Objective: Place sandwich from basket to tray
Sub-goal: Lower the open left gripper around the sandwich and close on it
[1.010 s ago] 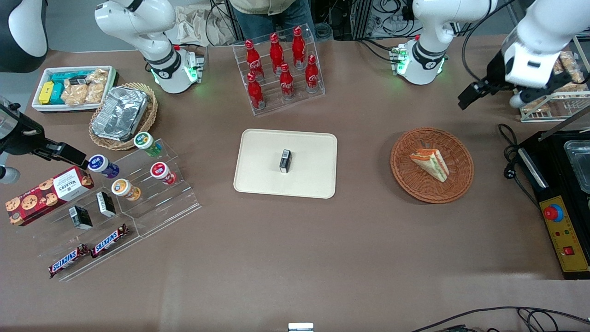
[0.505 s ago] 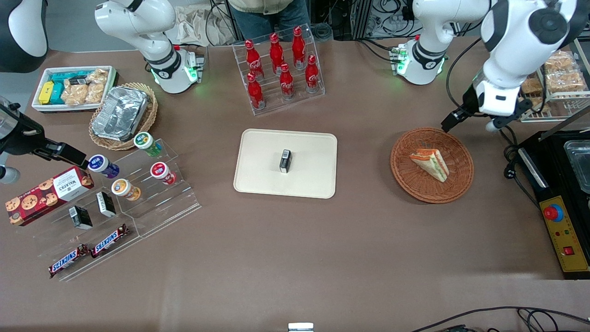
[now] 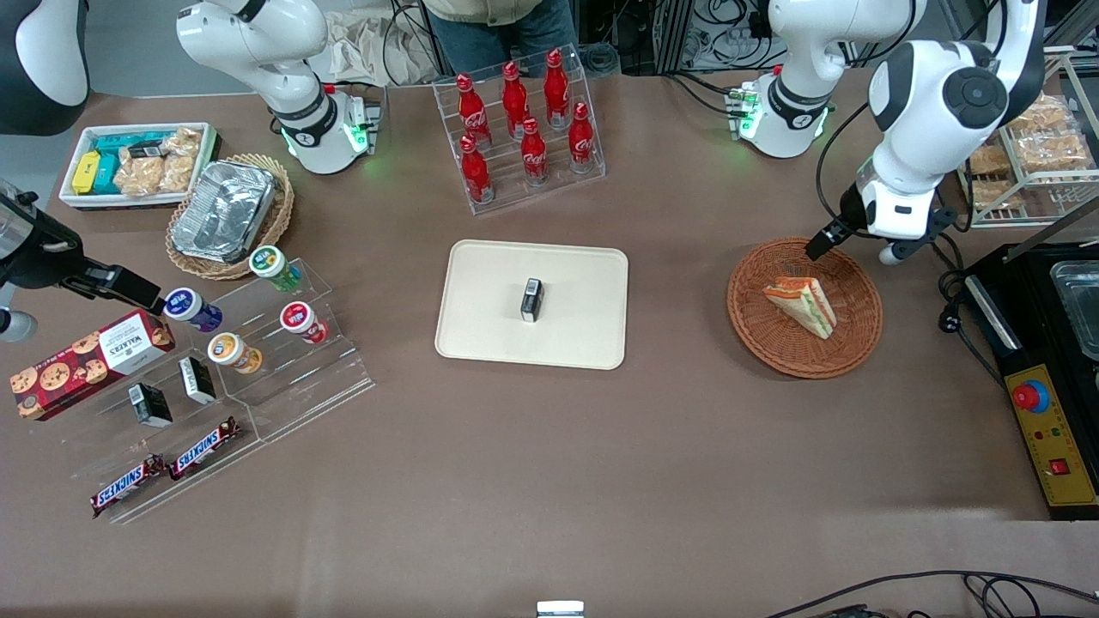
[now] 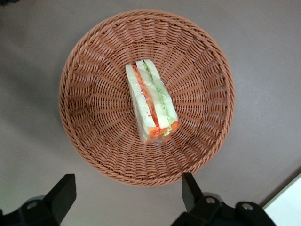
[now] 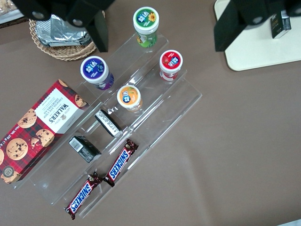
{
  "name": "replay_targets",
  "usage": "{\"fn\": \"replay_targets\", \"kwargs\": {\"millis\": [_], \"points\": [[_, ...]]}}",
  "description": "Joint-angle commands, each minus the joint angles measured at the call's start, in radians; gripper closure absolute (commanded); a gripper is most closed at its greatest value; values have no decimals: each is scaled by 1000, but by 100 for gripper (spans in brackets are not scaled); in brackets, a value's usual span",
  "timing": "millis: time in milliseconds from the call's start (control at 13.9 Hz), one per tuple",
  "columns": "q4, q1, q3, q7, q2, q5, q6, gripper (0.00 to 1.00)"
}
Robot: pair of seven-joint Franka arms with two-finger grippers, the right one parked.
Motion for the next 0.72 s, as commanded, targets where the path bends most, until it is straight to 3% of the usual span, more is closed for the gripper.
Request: {"fn": "replay_targets", "kwargs": {"millis": [0, 649], "points": [[-6, 4, 7, -19, 35, -7, 51, 0], [-4, 4, 8, -105, 164, -4, 186, 0]]}}
